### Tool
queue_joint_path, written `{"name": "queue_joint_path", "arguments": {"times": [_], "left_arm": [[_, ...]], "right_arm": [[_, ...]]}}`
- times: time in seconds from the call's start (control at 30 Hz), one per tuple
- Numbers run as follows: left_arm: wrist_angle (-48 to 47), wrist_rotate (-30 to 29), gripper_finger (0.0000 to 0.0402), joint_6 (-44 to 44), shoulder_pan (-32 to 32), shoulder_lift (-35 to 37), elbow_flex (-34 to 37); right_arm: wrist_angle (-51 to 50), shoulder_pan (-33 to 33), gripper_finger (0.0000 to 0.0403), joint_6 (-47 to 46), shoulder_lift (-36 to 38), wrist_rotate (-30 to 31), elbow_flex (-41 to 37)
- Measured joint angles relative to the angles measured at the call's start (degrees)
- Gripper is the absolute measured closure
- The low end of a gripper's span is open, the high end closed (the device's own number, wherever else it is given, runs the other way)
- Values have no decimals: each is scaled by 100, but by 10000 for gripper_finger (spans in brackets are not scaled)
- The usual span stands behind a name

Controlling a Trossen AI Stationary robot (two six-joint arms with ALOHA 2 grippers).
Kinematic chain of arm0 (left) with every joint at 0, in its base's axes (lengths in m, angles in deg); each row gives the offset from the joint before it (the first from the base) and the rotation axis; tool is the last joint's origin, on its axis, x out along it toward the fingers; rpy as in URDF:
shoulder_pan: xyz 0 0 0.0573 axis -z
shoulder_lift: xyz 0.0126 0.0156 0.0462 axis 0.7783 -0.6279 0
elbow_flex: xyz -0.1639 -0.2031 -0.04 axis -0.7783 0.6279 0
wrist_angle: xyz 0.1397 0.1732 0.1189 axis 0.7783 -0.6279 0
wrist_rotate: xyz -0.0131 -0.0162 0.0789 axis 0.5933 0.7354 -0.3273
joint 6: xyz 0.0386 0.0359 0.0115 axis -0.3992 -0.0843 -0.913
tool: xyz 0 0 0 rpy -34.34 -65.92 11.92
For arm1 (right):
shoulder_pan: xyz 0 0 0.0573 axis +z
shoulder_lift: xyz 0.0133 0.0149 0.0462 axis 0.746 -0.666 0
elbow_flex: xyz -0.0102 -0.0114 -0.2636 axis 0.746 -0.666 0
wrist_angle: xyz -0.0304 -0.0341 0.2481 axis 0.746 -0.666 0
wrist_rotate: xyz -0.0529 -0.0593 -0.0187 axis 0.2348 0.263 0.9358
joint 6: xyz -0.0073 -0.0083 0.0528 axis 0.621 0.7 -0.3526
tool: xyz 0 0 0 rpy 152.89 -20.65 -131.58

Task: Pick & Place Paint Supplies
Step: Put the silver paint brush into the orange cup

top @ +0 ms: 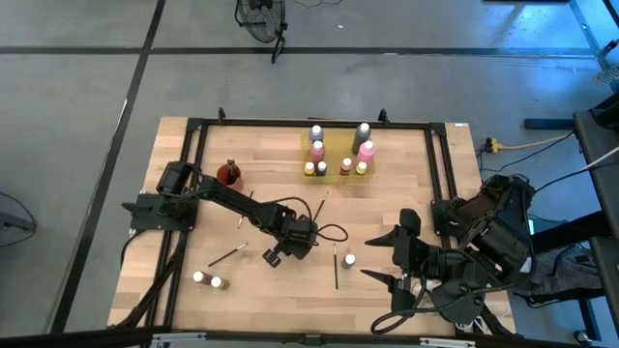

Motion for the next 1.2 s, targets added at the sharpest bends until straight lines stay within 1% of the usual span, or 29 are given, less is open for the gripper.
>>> {"name": "queue_joint_path", "arguments": {"times": [0.2,0.37,0.43,0.53,0.73,0.9,1.0,1.07,1.2], "left_arm": [[-36,28,397,8,-2,0,0],[-69,-7,398,286,-8,112,3],[-117,-131,398,379,-2,244,24],[-536,-534,399,410,-17,559,83],[-772,-698,399,730,-201,1514,46],[-558,-1056,399,1490,-416,2578,-17],[-78,-1072,399,1957,-615,3257,70],[418,-1078,399,2115,-746,3749,213],[1465,-1091,399,2345,-1026,4658,824]], "right_arm": [[2,0,135,-13,0,0,-1],[2,0,135,-15,0,0,-2],[4,0,135,-15,0,1,-2],[4,0,135,-7,0,2,-2],[6,0,135,26,0,4,-2],[4,0,135,40,2,12,-2],[1,0,135,48,2,47,-2],[9,0,135,68,2,48,-2],[13,0,135,72,2,49,-2]]}}
